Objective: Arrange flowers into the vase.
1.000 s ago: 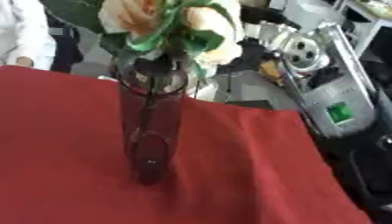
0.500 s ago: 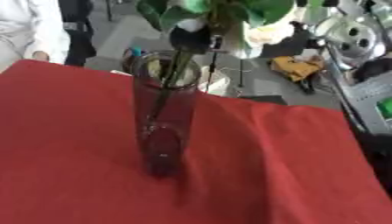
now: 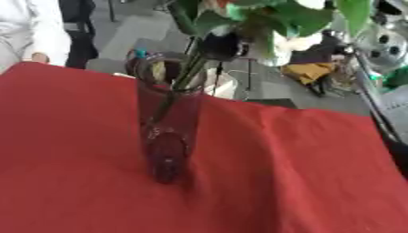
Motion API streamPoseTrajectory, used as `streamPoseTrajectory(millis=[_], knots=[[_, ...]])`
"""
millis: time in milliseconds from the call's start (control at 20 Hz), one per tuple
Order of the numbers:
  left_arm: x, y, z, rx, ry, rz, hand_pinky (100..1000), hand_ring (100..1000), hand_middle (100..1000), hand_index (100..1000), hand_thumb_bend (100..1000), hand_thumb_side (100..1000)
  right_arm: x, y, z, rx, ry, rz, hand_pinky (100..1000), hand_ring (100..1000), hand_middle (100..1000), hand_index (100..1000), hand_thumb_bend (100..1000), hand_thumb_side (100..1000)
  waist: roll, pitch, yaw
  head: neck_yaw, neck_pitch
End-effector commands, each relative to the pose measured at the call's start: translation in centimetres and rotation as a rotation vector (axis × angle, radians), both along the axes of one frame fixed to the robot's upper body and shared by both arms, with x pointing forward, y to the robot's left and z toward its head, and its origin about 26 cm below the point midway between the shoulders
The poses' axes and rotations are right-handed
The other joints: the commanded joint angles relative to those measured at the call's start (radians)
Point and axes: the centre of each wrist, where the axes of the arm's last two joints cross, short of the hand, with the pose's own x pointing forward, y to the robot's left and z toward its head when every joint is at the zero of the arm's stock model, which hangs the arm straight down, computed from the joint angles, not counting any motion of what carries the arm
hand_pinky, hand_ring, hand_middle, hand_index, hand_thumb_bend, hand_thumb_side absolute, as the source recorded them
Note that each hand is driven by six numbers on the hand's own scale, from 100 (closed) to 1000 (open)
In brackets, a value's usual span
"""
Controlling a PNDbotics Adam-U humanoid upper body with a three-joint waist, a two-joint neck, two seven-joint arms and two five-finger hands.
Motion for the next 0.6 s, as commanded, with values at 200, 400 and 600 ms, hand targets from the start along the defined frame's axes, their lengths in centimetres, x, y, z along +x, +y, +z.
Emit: streamPoseTrajectory(millis=[200,400,600], knots=[[-0.3,0.2,0.8,0.014,-0.031,0.005,826,957,884,883,100,1000,-0.6,0.0,0.8,0.013,-0.026,0.001,790,915,666,901,795,1000,0.002,-0.026,-0.002,-0.003,-0.003],[-0.3,0.3,0.9,0.02,-0.034,0.007,826,958,885,883,100,1000,0.4,-0.7,0.7,0.056,-0.021,-0.009,782,913,658,897,769,1000,-0.008,-0.019,-0.006,-0.005,-0.004],[-0.3,0.3,1.0,0.03,-0.035,0.008,826,959,885,883,100,1000,1.2,-1.2,0.5,0.09,-0.016,-0.012,778,912,660,900,709,1000,-0.02,-0.01,-0.01,-0.013,-0.011]])
